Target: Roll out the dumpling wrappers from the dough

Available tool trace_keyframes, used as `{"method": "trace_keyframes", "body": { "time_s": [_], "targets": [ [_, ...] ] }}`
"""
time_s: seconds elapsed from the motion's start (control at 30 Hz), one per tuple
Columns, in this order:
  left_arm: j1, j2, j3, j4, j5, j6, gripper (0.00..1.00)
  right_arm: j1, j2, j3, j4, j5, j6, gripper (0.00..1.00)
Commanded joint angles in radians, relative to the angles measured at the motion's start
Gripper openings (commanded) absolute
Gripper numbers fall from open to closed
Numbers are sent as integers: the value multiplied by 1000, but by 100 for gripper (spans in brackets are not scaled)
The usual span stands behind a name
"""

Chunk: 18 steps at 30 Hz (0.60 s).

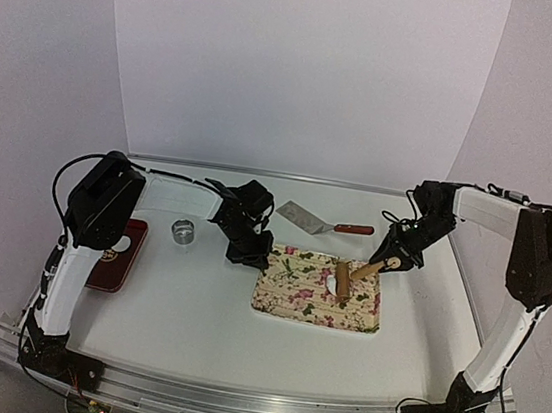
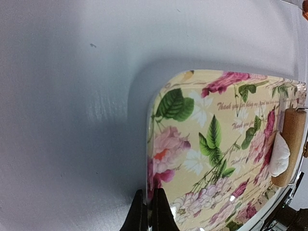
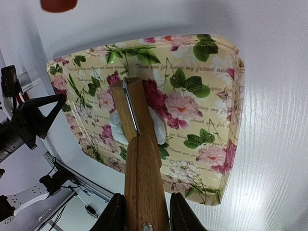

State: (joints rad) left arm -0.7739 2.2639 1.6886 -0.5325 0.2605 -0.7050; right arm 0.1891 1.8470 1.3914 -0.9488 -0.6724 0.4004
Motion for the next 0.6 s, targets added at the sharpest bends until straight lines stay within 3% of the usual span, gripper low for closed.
{"method": "trace_keyframes", "body": {
  "time_s": [0.0,0.27,0.57],
  "targets": [
    [50,31,14,-101,-118,22,0,38,-97,60,-112,73,80,0],
    [48,25,14,-85,-103,26,0,44,-179,153,-171,78,109,0],
    [38,28,11,-65,-92,40,0,75,-109,204,-172,130,60,0]
  ]
}}
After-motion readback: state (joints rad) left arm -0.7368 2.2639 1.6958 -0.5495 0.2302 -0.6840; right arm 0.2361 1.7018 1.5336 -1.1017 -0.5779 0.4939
